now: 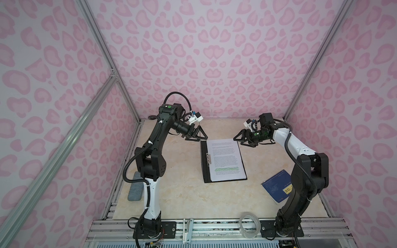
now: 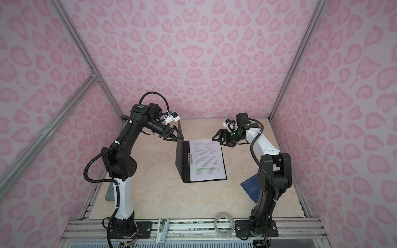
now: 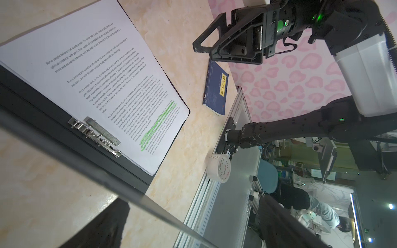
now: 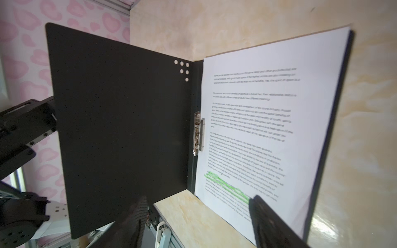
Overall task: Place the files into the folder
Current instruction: 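Lift the black cover upright with the left gripper, then swing the cover over the sheets with the left gripper while the right gripper meets it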
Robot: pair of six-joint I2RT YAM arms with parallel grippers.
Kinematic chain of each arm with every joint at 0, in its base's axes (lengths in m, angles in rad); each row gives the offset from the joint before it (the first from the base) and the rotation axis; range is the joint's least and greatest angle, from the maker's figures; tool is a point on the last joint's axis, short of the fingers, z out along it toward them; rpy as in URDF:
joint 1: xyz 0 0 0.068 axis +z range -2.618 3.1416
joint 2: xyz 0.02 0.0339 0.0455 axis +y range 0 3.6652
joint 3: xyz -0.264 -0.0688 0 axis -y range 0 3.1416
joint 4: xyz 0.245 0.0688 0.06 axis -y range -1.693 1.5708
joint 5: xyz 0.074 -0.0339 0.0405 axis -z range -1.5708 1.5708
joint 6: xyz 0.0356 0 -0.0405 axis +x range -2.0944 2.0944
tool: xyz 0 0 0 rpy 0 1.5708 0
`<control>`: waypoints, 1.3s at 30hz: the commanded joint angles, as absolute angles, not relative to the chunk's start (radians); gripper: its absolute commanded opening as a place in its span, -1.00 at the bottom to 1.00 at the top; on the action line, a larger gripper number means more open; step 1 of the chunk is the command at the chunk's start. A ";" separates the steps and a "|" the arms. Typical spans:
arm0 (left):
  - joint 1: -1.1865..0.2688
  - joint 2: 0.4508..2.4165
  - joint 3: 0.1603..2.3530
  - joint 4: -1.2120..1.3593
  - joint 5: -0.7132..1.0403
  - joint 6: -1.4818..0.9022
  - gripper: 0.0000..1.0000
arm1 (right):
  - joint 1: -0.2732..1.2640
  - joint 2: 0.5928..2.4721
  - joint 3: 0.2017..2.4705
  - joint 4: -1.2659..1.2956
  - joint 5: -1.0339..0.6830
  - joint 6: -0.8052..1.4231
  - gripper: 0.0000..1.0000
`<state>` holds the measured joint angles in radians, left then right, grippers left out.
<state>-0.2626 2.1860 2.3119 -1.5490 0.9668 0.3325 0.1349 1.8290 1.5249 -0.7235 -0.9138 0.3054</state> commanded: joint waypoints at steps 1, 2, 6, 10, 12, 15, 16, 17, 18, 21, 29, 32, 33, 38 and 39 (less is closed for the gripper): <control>-0.300 2.204 2.356 -1.544 0.927 0.327 0.96 | 0.150 1.841 1.531 -0.646 -1.020 0.365 0.56; -0.315 2.206 2.365 -1.530 0.915 0.325 0.96 | 0.156 1.846 1.536 -0.635 -1.028 0.374 0.57; -0.357 2.208 2.380 -1.463 0.893 0.296 0.95 | 0.175 1.870 1.560 -0.603 -1.073 0.406 0.57; -0.373 2.213 2.384 -1.401 0.889 0.251 0.96 | 0.192 1.881 1.565 -0.550 -1.110 0.446 0.58; -0.371 2.214 2.384 -1.383 0.897 0.234 0.96 | 0.197 1.882 1.562 -0.523 -1.120 0.468 0.58; -0.375 2.219 2.384 -1.361 0.905 0.209 0.96 | 0.207 1.893 1.573 -0.515 -1.124 0.477 0.58; -0.378 2.220 2.383 -1.353 0.905 0.200 0.96 | 0.211 1.897 1.577 -0.516 -1.126 0.477 0.58; -0.381 2.223 2.384 -1.344 0.906 0.190 0.96 | 0.215 1.901 1.582 -0.517 -1.129 0.478 0.58; -0.384 2.223 2.384 -1.341 0.909 0.188 0.96 | 0.219 1.904 1.585 -0.516 -1.130 0.482 0.58; -0.397 2.219 2.384 -1.330 0.912 0.186 0.96 | 0.228 1.902 1.585 -0.491 -1.138 0.498 0.59; -0.411 2.213 2.384 -1.293 0.922 0.178 0.96 | 0.228 1.885 1.573 -0.449 -1.155 0.532 0.59; -0.419 2.210 2.385 -1.288 0.916 0.173 0.96 | 0.227 1.884 1.566 -0.440 -1.160 0.539 0.59; -0.423 2.209 2.385 -1.286 0.905 0.169 0.96 | 0.227 1.884 1.566 -0.439 -1.161 0.540 0.59; -0.446 2.215 2.385 -1.272 0.855 0.136 0.96 | 0.226 1.885 1.563 -0.432 -1.166 0.546 0.59; -0.450 2.217 2.384 -1.270 0.851 0.130 0.96 | 0.225 1.885 1.563 -0.430 -1.166 0.546 0.59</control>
